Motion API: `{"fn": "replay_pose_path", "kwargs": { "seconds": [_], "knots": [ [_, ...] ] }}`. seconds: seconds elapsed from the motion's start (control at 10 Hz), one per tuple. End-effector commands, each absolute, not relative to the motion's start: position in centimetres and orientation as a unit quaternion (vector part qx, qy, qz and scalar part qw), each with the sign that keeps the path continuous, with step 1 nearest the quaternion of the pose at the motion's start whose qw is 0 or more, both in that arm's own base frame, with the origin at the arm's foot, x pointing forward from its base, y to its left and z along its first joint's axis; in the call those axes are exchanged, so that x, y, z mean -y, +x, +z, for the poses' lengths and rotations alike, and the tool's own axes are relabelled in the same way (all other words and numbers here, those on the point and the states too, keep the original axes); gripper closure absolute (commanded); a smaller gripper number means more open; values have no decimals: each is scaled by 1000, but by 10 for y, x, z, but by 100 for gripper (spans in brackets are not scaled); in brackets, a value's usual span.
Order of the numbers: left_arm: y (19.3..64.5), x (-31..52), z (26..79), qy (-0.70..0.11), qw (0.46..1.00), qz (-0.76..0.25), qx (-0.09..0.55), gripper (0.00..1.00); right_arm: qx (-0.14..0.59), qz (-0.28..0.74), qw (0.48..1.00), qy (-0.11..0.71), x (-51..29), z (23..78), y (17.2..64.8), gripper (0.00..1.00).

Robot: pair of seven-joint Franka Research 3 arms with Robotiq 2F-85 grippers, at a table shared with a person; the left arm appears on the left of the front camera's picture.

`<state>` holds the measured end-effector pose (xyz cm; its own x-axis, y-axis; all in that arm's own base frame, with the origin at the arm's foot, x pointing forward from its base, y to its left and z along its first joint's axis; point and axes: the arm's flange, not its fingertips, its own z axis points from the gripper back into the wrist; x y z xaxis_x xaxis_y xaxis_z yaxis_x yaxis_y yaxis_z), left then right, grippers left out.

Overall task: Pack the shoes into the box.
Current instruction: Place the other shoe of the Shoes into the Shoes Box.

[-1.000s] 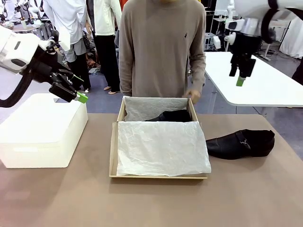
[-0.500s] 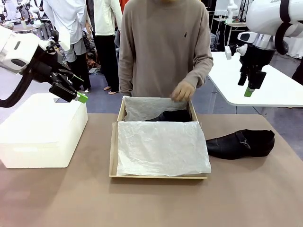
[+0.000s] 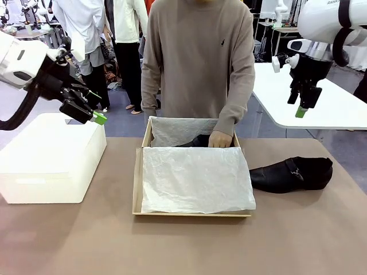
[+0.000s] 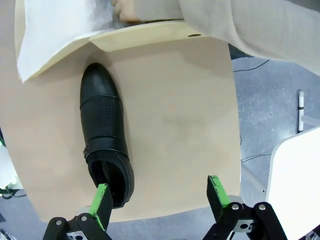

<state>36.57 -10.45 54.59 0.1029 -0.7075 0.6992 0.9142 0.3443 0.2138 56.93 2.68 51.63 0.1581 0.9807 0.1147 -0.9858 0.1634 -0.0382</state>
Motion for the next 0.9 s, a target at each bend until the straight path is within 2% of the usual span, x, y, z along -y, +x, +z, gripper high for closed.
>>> {"fn": "replay_pose_path", "kwargs": {
  "seconds": [0.0,0.8],
  "knots": [
    [368,103,545,-145,722,-561,378,0,55,646,761,18,-26,519,570,0],
    [368,103,545,-145,722,-561,378,0,54,650,757,24,-25,517,563,0]
  ]
}}
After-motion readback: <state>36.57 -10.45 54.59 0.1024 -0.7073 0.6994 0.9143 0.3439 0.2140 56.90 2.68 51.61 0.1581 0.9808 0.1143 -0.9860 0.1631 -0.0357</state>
